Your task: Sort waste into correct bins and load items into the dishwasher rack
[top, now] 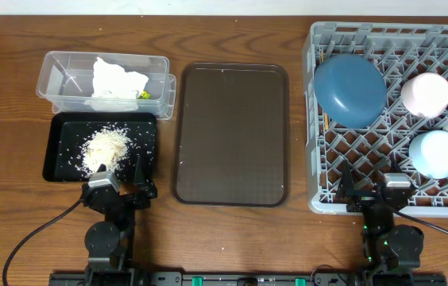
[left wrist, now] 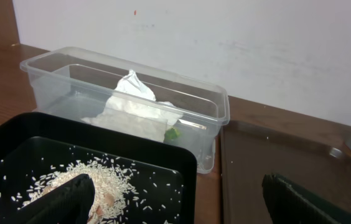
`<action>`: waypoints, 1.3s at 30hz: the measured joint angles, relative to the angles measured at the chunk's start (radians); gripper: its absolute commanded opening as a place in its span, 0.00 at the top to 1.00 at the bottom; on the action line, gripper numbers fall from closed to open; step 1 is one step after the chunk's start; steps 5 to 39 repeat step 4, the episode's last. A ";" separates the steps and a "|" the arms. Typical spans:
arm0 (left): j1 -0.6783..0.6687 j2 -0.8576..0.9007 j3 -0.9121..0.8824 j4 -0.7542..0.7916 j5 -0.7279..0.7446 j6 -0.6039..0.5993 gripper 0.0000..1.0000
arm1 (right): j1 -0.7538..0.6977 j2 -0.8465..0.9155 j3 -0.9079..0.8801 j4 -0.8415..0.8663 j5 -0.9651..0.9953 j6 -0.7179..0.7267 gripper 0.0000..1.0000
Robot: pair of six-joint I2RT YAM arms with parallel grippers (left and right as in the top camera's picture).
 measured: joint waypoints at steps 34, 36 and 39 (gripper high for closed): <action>0.000 0.000 0.000 0.000 0.000 0.000 0.11 | 0.000 0.000 0.000 0.000 0.000 0.000 0.01; 0.000 0.000 0.000 0.000 0.000 0.000 0.11 | 0.000 0.000 0.000 0.000 0.000 0.000 0.01; 0.000 0.000 0.000 0.000 0.000 0.000 0.11 | 0.000 0.000 0.000 0.000 0.000 0.000 0.01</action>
